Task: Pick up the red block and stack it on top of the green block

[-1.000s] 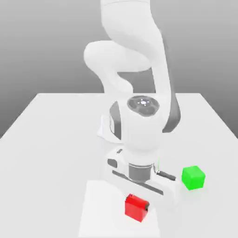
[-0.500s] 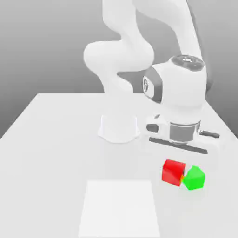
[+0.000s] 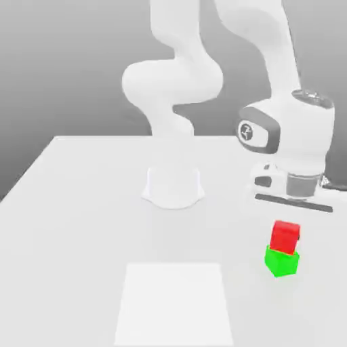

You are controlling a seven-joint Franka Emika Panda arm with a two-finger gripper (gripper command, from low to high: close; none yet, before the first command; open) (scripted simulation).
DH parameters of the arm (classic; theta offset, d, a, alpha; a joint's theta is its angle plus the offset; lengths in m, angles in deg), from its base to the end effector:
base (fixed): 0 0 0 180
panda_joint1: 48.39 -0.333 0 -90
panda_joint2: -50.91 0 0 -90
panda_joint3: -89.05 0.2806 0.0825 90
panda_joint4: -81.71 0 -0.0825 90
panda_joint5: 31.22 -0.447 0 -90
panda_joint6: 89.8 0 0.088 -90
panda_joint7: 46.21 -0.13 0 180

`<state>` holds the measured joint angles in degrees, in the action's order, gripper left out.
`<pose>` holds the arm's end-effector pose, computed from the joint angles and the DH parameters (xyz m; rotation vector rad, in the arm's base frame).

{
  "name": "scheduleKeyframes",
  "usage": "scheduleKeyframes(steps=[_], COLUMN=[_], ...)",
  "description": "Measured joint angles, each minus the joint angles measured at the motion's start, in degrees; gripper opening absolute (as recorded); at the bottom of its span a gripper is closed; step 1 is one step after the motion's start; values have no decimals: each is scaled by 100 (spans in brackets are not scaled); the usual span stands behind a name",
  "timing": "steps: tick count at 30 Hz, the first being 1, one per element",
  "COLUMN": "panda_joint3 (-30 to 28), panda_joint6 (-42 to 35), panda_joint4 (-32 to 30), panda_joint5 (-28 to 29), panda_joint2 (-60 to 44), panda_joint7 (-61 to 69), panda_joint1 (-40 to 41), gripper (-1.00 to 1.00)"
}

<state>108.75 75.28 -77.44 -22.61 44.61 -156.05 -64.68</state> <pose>0.3083 0.2448 0.0632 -2.6384 1.7017 -0.0038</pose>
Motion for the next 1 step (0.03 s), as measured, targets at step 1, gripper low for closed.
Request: scheduleKeyframes(steps=[1], panda_joint3=[0], panda_joint6=[0], panda_joint4=[0], panda_joint5=[0], panda_joint2=[0], panda_joint7=[0], panda_joint1=[0], gripper=[100])
